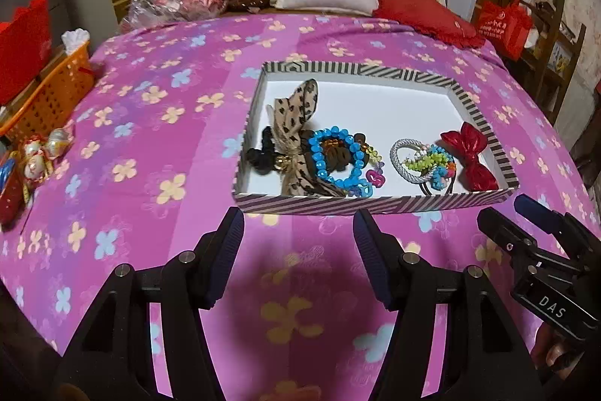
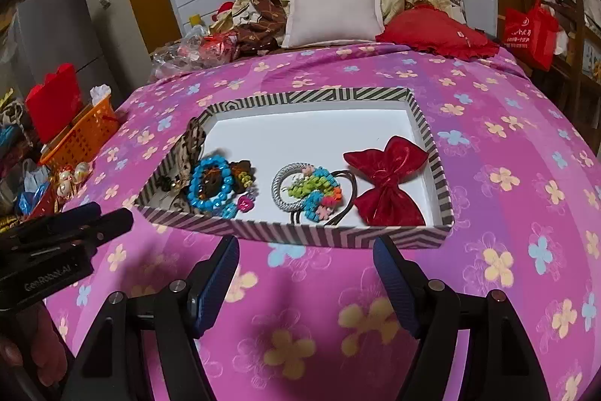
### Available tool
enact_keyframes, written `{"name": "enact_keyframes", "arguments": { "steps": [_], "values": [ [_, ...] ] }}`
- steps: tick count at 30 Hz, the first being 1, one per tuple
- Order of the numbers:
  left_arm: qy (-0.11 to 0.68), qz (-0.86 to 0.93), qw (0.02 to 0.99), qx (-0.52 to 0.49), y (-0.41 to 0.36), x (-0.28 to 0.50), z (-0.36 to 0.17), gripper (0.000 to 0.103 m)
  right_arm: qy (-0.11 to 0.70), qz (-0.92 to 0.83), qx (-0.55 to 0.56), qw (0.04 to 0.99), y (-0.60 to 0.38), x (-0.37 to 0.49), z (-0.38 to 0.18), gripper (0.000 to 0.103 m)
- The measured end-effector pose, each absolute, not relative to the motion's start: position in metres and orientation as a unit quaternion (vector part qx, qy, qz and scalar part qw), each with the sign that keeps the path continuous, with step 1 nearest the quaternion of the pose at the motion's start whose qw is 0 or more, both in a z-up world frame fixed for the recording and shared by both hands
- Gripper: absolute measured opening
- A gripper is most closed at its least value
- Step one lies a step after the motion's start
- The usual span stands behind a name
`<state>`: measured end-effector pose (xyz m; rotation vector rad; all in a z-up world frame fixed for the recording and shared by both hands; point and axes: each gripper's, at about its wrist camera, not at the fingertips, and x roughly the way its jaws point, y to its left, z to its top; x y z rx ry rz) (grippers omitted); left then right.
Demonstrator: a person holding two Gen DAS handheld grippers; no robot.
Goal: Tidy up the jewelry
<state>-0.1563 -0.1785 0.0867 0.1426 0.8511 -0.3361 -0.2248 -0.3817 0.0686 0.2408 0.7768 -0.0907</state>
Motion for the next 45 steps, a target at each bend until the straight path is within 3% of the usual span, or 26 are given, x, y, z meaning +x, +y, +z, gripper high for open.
{"name": "enact_keyframes", "arguments": {
  "steps": [22,45],
  "values": [
    [0.364,-0.146,0.917,0.068,-0.156,-0.193,0.108,0.060,0.375,-0.039,0.099,0.921,-0.358,-0.247,0.084,0.076],
    [0.365,-0.149,0.916,0.076,-0.159,-0.194,0.104,0.060,0.382,-0.040,0.100,0.918,-0.359,-0.244,0.081,0.076]
  ]
}}
